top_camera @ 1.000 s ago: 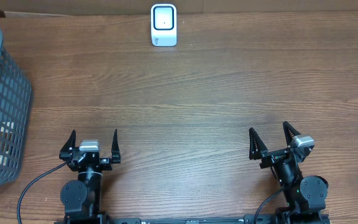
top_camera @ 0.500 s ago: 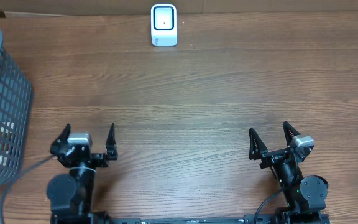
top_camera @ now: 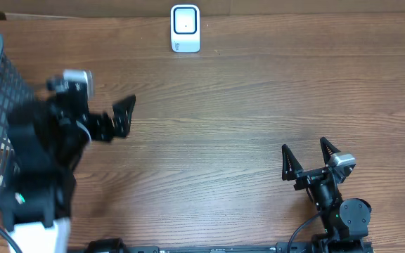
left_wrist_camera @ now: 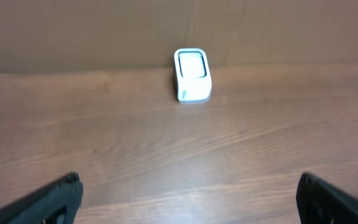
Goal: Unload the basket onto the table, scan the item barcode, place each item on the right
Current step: 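Reach the left gripper into the grey basket toward the bread bag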
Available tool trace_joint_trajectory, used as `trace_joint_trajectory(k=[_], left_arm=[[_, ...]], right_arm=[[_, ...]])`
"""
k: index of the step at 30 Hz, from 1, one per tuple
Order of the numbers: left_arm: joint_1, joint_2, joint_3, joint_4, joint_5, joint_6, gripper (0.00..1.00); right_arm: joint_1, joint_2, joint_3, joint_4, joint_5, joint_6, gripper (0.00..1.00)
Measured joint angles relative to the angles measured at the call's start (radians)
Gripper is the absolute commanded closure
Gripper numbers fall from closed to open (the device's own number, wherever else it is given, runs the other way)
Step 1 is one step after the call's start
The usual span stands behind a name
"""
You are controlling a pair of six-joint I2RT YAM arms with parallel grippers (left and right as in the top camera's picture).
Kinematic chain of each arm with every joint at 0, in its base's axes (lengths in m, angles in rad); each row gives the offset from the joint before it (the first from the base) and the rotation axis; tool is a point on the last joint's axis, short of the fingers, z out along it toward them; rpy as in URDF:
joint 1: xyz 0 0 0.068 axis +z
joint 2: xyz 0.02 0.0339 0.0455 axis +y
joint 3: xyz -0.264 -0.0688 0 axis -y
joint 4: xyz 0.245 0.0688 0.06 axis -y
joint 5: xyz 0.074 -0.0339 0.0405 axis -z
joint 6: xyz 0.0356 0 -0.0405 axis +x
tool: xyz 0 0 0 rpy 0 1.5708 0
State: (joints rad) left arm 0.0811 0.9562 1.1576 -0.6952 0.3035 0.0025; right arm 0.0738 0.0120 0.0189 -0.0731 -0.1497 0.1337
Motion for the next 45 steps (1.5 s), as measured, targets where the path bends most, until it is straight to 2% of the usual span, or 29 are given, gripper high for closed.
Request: trace_joint_trajectory(k=[4,7,15,18,22,24,25,28,31,35,43,45], left_arm=[[0.0,0.199,0.301,-0.21,0.012,0.0,0.01],[0.0,0.294,0.435,-0.244,0.014,0.007,0.0],[0.005,0.38,0.488,-0.219,0.023,0.011,0.0],[0.047,0.386,0.536,-0.225,-0.014,-0.044,0.05],[0.192,0.388,0.655,-0.236,-0.093,-0.17,0.12],[0.296,0.387,0.713,-0.237,-0.125,-0.238,0.27],[0.341,0.387,0.73,-0.236,-0.136,-0.267,0.27],[0.499,0.383,0.748,-0.241,-0.208,-0.354,0.25],[0.603,0.389,0.744,-0.269,-0.301,-0.424,0.22],[0.68,0.422,0.74,-0.326,-0.354,-0.465,0.13],[0.763,0.634,0.732,-0.438,-0.392,-0.472,0.12],[0.769,0.691,0.729,-0.451,-0.394,-0.472,0.0]], right_arm=[[0.0,-0.001,0.0,0.0,0.0,0.001,0.0],[0.0,-0.001,0.0,0.0,0.0,0.0,0.0],[0.0,-0.001,0.0,0.0,0.0,0.0,0.0],[0.0,-0.001,0.0,0.0,0.0,0.0,0.0],[0.0,-0.001,0.0,0.0,0.0,0.001,0.0],[0.0,-0.001,0.0,0.0,0.0,0.0,0.0],[0.0,-0.001,0.0,0.0,0.0,0.001,0.0],[0.0,-0.001,0.0,0.0,0.0,0.0,0.0],[0.0,-0.001,0.0,0.0,0.0,0.0,0.0],[0.0,-0.001,0.0,0.0,0.0,0.0,0.0],[0.0,-0.001,0.0,0.0,0.0,0.001,0.0],[0.0,-0.001,0.0,0.0,0.0,0.0,0.0]])
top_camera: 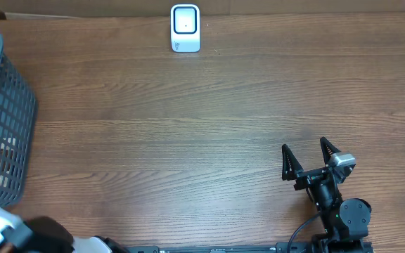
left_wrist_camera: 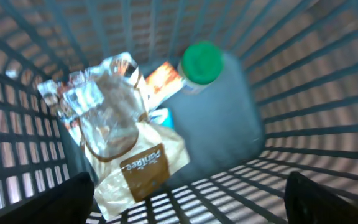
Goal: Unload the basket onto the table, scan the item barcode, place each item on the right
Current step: 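Reach the left gripper into the grey basket toward the bread bag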
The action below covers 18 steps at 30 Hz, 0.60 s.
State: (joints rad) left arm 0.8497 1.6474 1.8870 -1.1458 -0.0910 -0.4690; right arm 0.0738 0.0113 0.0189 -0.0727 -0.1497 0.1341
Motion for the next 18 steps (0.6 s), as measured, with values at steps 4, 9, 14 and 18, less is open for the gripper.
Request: trace_joint_trajectory(k=[4,9,14,18], left_arm=[[0.003,0.093,-0.003,-0.007,-0.006,0.014,0.0],[0.003,0.196,-0.003,-0.011,-0.022,0.032,0.01],[0.003,0.311,-0.002,-0.05,-0.056,0.03,0.01],[0.003,0.401,-0.003,-0.078,-0.105,0.01,0.01]], right_arm=[[0.0,0.0,0.0,-0.001,0.0,0.0,0.0],[0.0,0.0,0.0,0.0,0.0,0.0,0.0],[0.0,0.0,0.0,0.0,0.0,0.0,0.0],[0.0,0.0,0.0,0.0,0.0,0.0,0.0]])
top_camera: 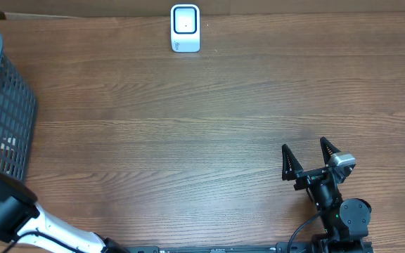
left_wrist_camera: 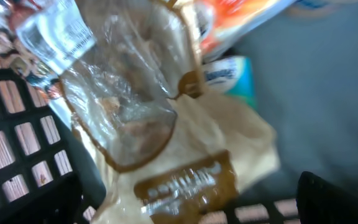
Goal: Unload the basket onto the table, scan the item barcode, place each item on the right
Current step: 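Reach the left gripper into the grey basket toward the bread bag, then grasp the clear-and-tan bread bag with the left gripper and lift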
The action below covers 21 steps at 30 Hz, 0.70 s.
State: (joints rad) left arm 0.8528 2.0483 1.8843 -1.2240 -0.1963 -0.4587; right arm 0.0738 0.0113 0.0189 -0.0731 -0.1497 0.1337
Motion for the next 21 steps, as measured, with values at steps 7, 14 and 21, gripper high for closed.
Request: trace_joint_trajectory(k=[7,14,21], left_arm=[[0.0,0.115,-0.001,0.032,-0.037,-0.045,0.0],[0.0,0.166,-0.001,0.073,-0.047,-0.058,0.05],[0.0,0.169,-0.001,0.088,-0.047,-0.037,0.49]], right_arm=[[0.0,0.0,0.0,0.0,0.0,0.0,0.0],[0.0,0.0,0.0,0.0,0.0,0.0,0.0],[0.0,0.0,0.0,0.0,0.0,0.0,0.0]])
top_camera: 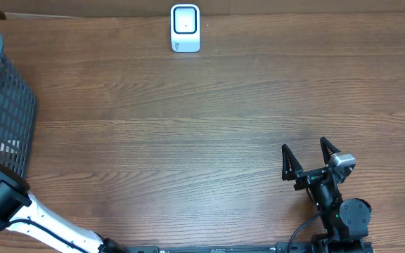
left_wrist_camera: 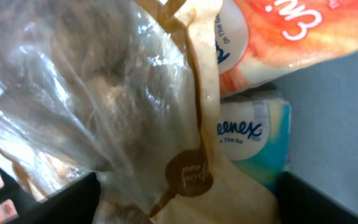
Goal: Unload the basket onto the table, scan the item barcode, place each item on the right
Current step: 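Grasp the clear-and-tan bread bag with the left gripper and lift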
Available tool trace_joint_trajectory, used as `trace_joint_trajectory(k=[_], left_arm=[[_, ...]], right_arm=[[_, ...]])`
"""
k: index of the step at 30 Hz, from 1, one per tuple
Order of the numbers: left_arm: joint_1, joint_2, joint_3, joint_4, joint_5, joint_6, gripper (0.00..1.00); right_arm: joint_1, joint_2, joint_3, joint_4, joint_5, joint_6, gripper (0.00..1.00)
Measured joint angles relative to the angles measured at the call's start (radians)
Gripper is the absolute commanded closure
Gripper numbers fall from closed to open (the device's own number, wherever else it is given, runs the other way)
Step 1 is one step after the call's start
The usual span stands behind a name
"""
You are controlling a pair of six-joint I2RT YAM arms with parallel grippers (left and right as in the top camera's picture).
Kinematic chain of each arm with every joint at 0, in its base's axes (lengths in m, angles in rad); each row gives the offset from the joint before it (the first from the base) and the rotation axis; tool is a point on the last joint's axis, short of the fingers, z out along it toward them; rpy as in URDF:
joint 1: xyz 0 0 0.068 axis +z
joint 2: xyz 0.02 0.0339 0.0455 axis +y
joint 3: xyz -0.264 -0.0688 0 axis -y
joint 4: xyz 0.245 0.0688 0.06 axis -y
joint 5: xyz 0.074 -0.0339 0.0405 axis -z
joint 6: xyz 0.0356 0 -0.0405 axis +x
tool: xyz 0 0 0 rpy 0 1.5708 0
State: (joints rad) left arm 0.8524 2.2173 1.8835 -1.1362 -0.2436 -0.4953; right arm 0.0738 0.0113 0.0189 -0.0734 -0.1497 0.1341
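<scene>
In the left wrist view my left gripper [left_wrist_camera: 188,208] is open deep in the basket. Its dark fingers [left_wrist_camera: 58,200] stand either side of a bread bag [left_wrist_camera: 166,118] of clear plastic with a tan and brown label, very close below the camera. A Kleenex tissue pack [left_wrist_camera: 253,134] and an orange package [left_wrist_camera: 272,37] lie beside the bag. The white barcode scanner [top_camera: 185,28] stands at the table's far edge. My right gripper [top_camera: 306,158] is open and holds nothing near the front right. In the overhead view only the left arm shows, at the basket's near corner.
The grey mesh basket stands at the table's left edge, its walls around the left gripper. The wooden table [top_camera: 202,119] stretches between basket, scanner and right arm.
My left gripper has come lower and closer to the bread bag, which now fills the wrist view between the open fingers. The right arm has not moved.
My left gripper was open over the table, facing the scanner. Then it looked down into the basket at a bread bag, a green-capped container and other packs. It then stood closer to the bag, and now its fingers are either side of it.
</scene>
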Motion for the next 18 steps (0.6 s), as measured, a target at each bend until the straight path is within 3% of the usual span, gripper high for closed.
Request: trace_joint_trajectory(k=[6,18], left_arm=[[-0.002,0.0,0.0,-0.001,0.0,-0.001,0.95],[-0.002,-0.001,0.038,-0.064,0.016,0.028,0.96]], right_arm=[[0.0,0.0,0.0,0.0,0.0,0.0,0.0],[0.0,0.0,0.0,0.0,0.0,0.0,0.0]])
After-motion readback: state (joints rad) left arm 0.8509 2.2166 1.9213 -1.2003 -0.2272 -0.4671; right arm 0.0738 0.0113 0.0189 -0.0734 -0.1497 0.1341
